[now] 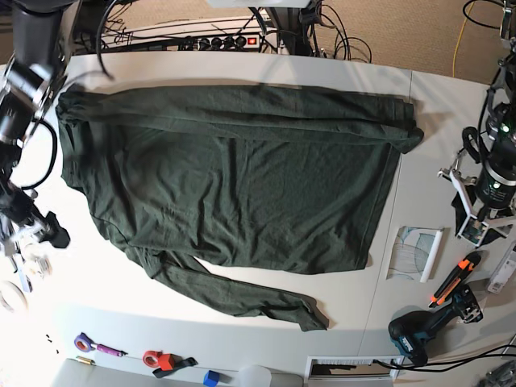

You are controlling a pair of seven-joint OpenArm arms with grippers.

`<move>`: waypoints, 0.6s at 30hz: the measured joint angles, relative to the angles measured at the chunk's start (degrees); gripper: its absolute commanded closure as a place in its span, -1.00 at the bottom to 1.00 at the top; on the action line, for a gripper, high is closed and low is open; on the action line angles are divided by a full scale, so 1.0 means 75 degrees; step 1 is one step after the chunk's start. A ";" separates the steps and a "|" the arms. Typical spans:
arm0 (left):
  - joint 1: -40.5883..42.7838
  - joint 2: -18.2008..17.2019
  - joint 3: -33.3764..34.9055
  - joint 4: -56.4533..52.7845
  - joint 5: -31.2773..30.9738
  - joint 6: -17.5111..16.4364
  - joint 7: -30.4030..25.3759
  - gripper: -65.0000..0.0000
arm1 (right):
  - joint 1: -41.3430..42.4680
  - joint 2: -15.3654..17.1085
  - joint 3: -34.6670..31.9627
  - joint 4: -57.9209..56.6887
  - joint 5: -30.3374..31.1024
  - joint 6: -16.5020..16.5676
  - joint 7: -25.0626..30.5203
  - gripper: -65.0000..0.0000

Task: Layout the t-shirt on the table in an organized manner, then fold the t-shirt properly
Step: 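Release the corners and move both grippers toward the shirt's sides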

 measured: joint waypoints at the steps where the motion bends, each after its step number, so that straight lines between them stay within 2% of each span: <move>1: 0.0003 0.0079 -0.0047 -0.0184 -0.0012 -0.0122 0.0012 0.27 | 0.0297 0.0000 -0.0210 -0.0458 -0.0189 0.0017 -0.0035 -0.12; 3: 0.0003 0.0227 -0.0050 -0.0504 -0.0041 -0.0289 0.0017 0.27 | 0.0731 -0.0047 -0.0586 -0.1072 -0.0475 -0.0006 -0.0020 -0.12; 6: 0.0038 0.0341 -0.0047 -0.0676 -0.0315 -0.0458 0.0020 0.27 | 0.1014 -0.0076 -0.1046 -0.1224 -0.0828 -0.0041 -0.0026 -0.12; 9: 0.0035 0.0440 -0.0047 -0.0699 -0.0364 -0.0458 0.0003 0.27 | 0.1075 -0.0117 -0.1440 -0.1221 -0.1099 -0.0382 -0.0003 -0.12; 12: 0.0032 0.0455 -0.0047 -0.0702 -0.0361 -0.0458 -0.0128 0.27 | 0.0921 -0.0449 -0.1781 -0.1218 -0.1559 -0.0638 0.0006 -0.12; 15: 0.0017 0.0452 -0.0047 -0.0702 -0.0353 -0.0458 -0.0131 0.27 | 0.0781 -0.0772 -0.1865 -0.1204 -0.1754 -0.0825 0.0396 -0.12; 18: 0.0017 0.0455 -0.0047 -0.0705 -0.0341 -0.0458 -0.0105 0.27 | 0.0761 -0.0871 -0.1851 -0.1177 -0.1903 -0.0845 0.0475 -0.12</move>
